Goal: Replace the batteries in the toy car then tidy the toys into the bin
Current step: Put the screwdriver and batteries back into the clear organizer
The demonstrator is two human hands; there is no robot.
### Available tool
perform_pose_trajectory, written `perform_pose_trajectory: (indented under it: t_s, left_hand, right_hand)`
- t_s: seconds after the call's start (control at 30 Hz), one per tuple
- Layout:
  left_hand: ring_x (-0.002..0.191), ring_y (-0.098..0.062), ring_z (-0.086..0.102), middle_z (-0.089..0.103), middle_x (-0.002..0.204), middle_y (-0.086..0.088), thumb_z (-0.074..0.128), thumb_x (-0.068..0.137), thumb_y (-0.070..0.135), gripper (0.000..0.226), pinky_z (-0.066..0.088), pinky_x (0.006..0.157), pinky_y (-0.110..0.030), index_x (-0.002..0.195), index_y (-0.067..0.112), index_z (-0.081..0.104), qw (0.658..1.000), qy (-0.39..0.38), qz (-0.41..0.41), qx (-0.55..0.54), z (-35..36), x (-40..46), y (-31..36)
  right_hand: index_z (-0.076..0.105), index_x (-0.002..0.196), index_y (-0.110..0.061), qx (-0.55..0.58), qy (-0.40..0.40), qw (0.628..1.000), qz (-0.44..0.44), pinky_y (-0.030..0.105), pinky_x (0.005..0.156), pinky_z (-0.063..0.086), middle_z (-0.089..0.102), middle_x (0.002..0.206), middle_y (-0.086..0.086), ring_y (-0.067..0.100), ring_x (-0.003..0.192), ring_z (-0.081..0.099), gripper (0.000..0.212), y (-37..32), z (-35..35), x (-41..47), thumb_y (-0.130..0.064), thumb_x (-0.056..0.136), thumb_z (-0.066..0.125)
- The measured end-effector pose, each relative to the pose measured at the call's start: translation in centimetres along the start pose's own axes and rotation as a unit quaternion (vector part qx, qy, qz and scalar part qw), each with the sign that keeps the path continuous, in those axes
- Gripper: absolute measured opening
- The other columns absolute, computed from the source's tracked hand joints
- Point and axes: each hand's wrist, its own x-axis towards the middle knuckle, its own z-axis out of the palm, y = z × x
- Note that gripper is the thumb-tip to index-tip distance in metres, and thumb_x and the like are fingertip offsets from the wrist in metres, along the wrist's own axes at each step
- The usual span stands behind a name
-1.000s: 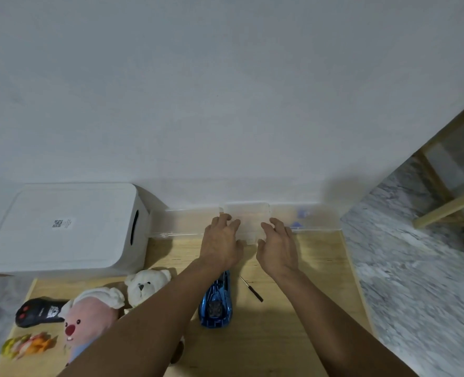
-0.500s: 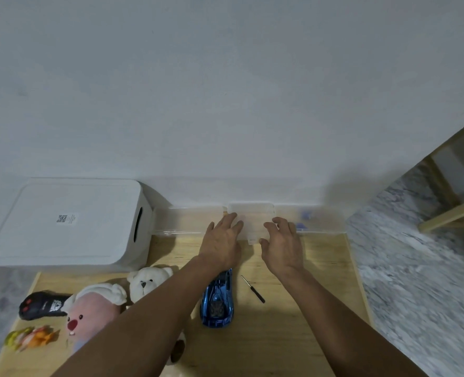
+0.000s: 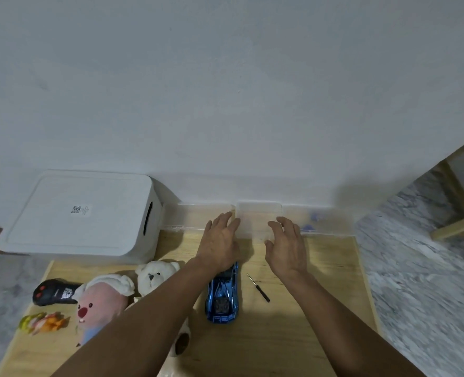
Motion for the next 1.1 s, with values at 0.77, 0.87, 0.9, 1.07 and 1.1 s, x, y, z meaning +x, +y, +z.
perform_pose_trajectory:
  t_s: [0.77,0.87,0.9,1.07,1.1]
  left_hand:
    - [0.138,-0.024,0.032,0.036,0.15,-0.009,0.054,0.091,0.016,0.051,0.029,0.115,-0.036,0.141,0.013,0.045,0.995,0.058,-0.076,0.005,0.0,-3.1,-1.9]
    - [0.121,-0.023,0.046,0.048,0.133,-0.01,0.055,0.089,0.015,0.045,0.04,0.104,-0.03,0.133,0.007,0.051,0.983,0.107,-0.14,-0.056,-0.2,-3.2,-2.1]
    - [0.116,-0.023,0.049,0.049,0.13,-0.011,0.056,0.088,0.013,0.045,0.043,0.098,-0.029,0.132,0.005,0.051,0.97,0.111,-0.184,-0.112,-0.4,-3.2,-2.0]
    - [0.092,-0.024,0.054,0.055,0.106,-0.013,0.063,0.084,0.008,0.039,0.052,0.078,-0.037,0.119,-0.004,0.053,0.73,0.1,-0.406,-0.54,-1.0,-2.5,-3.5]
    - [0.091,-0.025,0.053,0.054,0.104,-0.014,0.061,0.085,0.005,0.028,0.052,0.076,-0.039,0.111,-0.005,0.057,0.678,0.101,-0.411,-0.601,-1.2,-2.5,-3.8]
  right_hand:
    - [0.067,0.095,-0.018,0.007,-0.226,0.974,0.023,0.028,0.071,0.049,0.065,0.095,-0.001,0.018,0.089,0.06,0.025,-1.0,-0.2,-2.4,-0.037,0.081,0.073]
    - [0.068,0.096,-0.016,-0.071,-0.3,0.951,0.02,0.031,0.073,0.055,0.067,0.099,0.002,0.02,0.088,0.063,0.019,-1.1,0.4,-3.3,-0.026,0.08,0.074]
    - [0.069,0.097,-0.016,-0.082,-0.297,0.951,0.023,0.031,0.074,0.055,0.067,0.1,0.003,0.02,0.089,0.064,0.016,-1.1,0.6,-3.5,-0.019,0.081,0.072]
    - [0.068,0.098,-0.014,-0.089,-0.277,0.956,0.03,0.029,0.07,0.051,0.065,0.1,0.005,0.023,0.09,0.062,0.019,-1.2,0.9,-3.7,-0.015,0.079,0.065]
    - [0.067,0.098,-0.014,-0.085,-0.27,0.959,0.03,0.028,0.069,0.048,0.065,0.1,0.005,0.023,0.091,0.062,0.019,-1.3,0.8,-3.6,-0.016,0.079,0.064]
